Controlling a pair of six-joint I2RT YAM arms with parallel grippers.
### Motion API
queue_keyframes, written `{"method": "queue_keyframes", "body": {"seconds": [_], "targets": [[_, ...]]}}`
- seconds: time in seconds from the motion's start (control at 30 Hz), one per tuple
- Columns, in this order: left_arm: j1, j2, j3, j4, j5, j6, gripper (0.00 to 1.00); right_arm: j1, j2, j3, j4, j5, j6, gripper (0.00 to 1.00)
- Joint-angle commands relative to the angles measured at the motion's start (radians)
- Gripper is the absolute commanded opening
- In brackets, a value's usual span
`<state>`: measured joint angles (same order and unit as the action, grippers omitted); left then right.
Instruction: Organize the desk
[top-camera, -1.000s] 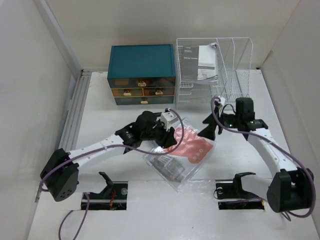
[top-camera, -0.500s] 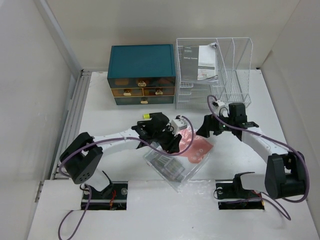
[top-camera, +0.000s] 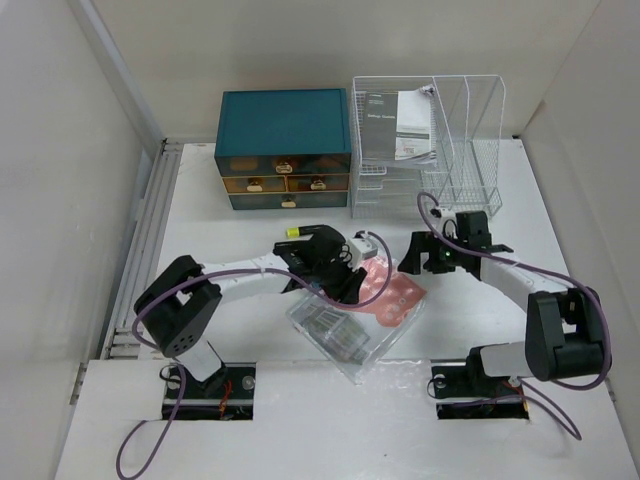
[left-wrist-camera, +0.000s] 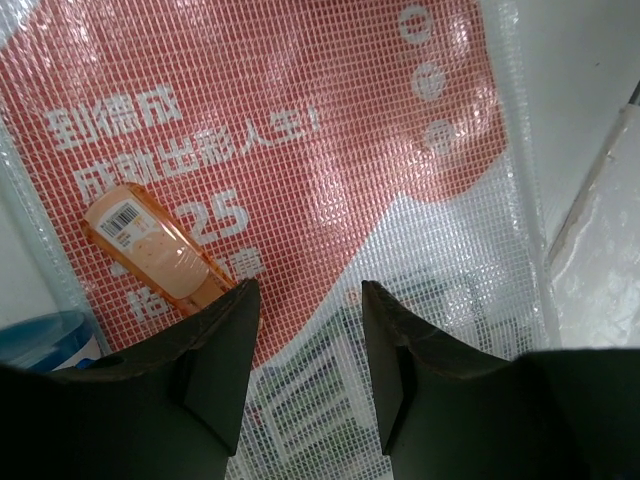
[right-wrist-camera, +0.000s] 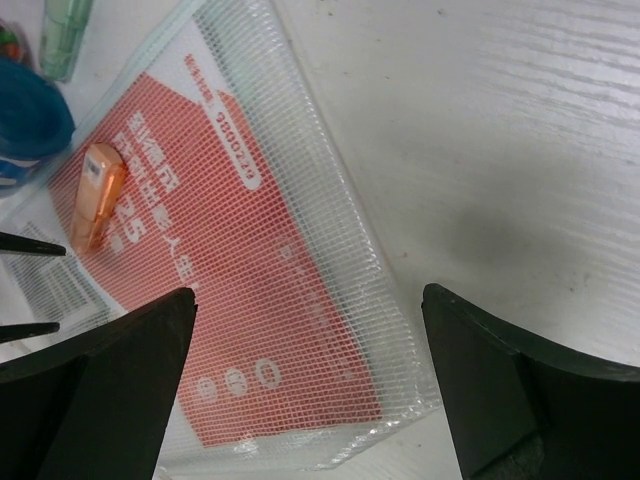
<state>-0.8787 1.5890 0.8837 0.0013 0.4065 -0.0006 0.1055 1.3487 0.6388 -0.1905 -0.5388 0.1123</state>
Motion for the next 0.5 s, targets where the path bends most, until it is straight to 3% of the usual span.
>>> {"method": "queue_keyframes", "body": {"seconds": [0.0,0.47], "targets": [[-0.011,0.009,0.044,-0.033,-0.014,0.007,0.43,-0.019,-0.006,-0.011,0.046,0.031,0.027,1.0],[-0.011,0.071,0.074,-0.083,-0.074,0.016,0.42,-0.02,0.093,0.027,-0.075,-0.027,0.027,0.96]]}}
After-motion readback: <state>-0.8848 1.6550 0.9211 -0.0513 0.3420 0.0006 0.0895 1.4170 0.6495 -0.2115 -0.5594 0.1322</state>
